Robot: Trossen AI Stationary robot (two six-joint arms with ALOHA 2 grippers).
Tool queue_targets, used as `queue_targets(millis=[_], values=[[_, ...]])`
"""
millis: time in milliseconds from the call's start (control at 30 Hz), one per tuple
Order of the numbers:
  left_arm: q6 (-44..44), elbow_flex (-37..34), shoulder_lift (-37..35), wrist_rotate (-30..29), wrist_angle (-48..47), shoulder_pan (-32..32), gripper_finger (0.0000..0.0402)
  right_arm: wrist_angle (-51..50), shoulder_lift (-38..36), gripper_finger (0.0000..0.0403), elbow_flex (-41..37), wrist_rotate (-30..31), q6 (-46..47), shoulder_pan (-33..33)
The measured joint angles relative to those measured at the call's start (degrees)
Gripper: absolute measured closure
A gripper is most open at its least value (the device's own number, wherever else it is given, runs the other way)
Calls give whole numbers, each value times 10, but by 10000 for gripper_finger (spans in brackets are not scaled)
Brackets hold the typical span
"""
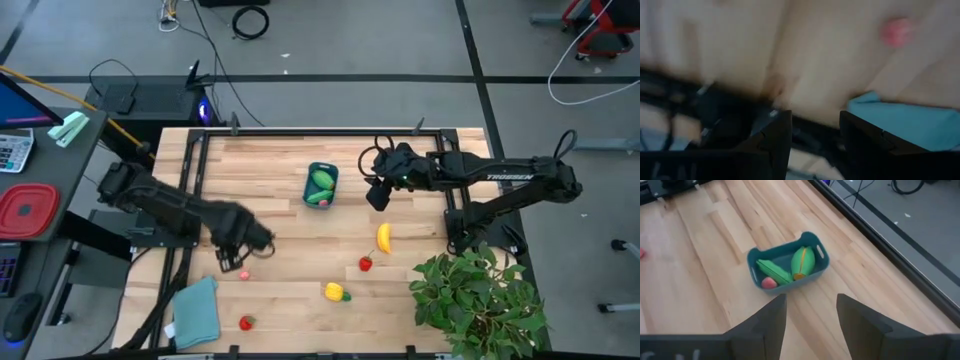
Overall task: Pick and placing Produce into tupperware
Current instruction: Put the pink peach into the blue bin
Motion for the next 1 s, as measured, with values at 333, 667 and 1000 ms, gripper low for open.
queue_targets(millis=[333, 667, 1000], values=[[-18, -4, 23, 0, 131, -97, 230, 3, 0, 220, 0, 8, 25, 0], [-20, -26, 45, -29, 191, -102, 230, -1, 0, 220, 0, 9, 24, 0], [-6, -97, 53, 3, 262, -109, 230, 0, 0, 220, 0, 18, 19, 0]])
